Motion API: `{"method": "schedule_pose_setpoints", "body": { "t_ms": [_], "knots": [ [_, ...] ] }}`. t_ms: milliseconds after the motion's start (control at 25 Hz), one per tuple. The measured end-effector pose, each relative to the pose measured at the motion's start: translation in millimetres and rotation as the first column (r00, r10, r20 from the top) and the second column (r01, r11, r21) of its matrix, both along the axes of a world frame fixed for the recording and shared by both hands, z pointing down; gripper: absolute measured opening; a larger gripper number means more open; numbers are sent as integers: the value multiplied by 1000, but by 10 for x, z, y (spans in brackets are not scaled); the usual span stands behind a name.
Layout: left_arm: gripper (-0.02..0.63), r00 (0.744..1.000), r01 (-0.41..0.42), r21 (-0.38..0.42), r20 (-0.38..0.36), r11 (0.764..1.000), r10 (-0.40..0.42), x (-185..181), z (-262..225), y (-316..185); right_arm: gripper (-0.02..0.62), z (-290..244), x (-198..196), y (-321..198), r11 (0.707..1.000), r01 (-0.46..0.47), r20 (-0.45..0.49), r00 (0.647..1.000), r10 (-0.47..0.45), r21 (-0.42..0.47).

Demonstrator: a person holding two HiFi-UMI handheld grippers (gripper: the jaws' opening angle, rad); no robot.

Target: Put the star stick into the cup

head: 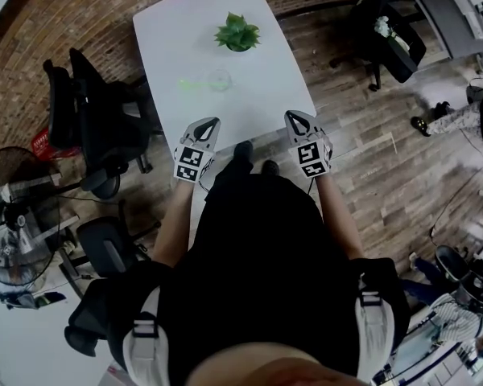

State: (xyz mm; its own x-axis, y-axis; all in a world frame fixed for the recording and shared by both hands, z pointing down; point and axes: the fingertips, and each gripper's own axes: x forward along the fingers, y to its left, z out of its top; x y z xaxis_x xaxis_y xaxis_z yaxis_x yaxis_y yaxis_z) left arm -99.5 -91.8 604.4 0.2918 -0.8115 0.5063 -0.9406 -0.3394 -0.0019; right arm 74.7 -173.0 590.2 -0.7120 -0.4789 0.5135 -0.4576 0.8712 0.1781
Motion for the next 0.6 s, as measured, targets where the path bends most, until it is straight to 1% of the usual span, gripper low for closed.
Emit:
{"method": "schedule_pose_setpoints", "body": {
  "t_ms": [240, 320, 400, 600],
  "knots": [
    [21, 998, 65, 16, -5, 998, -65, 203, -96, 174, -2, 26, 179, 134, 1000, 20, 6, 1000, -19, -24],
    [21, 997, 80, 19, -10, 997, -80, 303, -123, 238, -2, 36, 230, 176, 999, 42, 18, 999, -42, -19],
    [21, 996, 91, 22, -14, 996, -90, 418, -132, 289, -2, 64, 304, 216, 998, 61, 25, 998, -61, -17],
    [21, 995, 96, 46, -28, 994, -94, 736, -156, 344, -2, 185, 582, 283, 997, 67, 4, 998, -67, -34]
  ]
}}
